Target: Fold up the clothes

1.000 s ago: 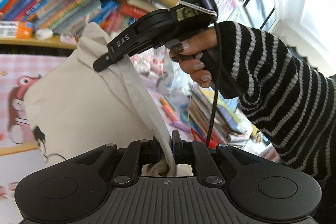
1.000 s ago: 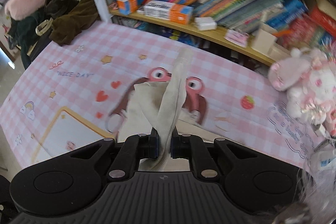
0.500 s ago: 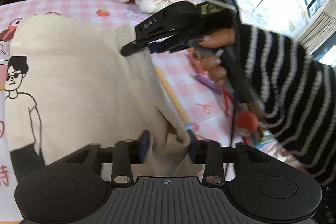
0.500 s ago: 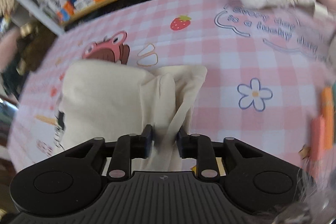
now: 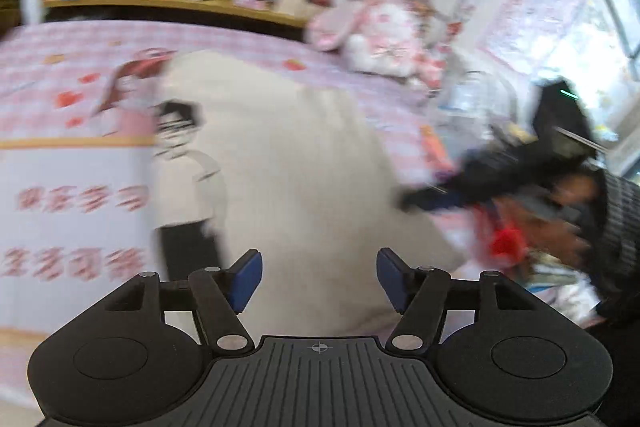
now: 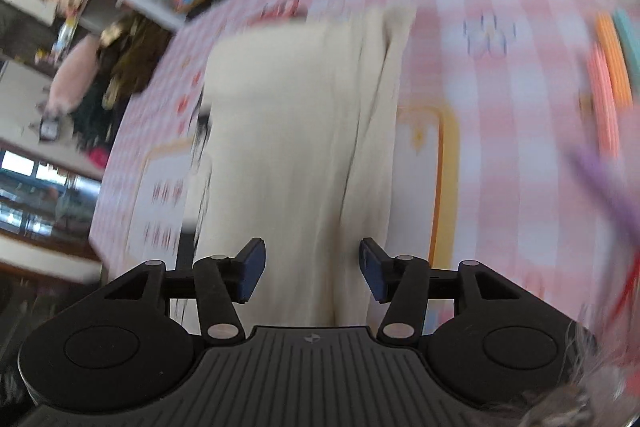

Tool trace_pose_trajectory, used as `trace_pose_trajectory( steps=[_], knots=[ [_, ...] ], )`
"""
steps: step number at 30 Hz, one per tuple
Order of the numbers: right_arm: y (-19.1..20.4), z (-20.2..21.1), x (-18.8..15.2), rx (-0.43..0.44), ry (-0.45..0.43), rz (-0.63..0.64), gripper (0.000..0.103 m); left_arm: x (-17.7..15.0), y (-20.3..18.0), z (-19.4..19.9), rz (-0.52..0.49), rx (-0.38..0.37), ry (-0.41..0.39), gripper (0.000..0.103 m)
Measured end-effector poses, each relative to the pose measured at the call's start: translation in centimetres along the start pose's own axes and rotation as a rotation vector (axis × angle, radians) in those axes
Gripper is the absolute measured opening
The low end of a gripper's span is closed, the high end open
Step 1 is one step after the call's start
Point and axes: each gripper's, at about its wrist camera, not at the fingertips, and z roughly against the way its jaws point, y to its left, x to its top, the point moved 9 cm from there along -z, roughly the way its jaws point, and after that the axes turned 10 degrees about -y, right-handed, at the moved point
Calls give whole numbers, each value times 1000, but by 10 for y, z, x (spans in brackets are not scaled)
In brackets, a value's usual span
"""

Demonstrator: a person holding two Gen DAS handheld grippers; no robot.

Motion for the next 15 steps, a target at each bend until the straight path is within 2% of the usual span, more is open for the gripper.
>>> trace_pose_trajectory(
  steps=[4,7,8,9,11,15],
  knots=[
    [-1,18,-35,-53,-7,-16,49,-16,10,3,-100,106,16,66],
    [-1,25,-43,-79,-27,-13,32,-32,6,9,-195,136,35,66],
    [0,27,-46,-87,-34,-11,16,-35,4,8,-223,142,40,66],
    [2,30,-45,-90,-45,-3,11,-39,2,7,-251,148,45,66],
    [11,37,-37,-78,-78,21,10,-42,-2,4,-298,156,44,66],
    [42,51,-16,28,-149,19,9,-50,-8,0,-391,174,37,67]
  ],
)
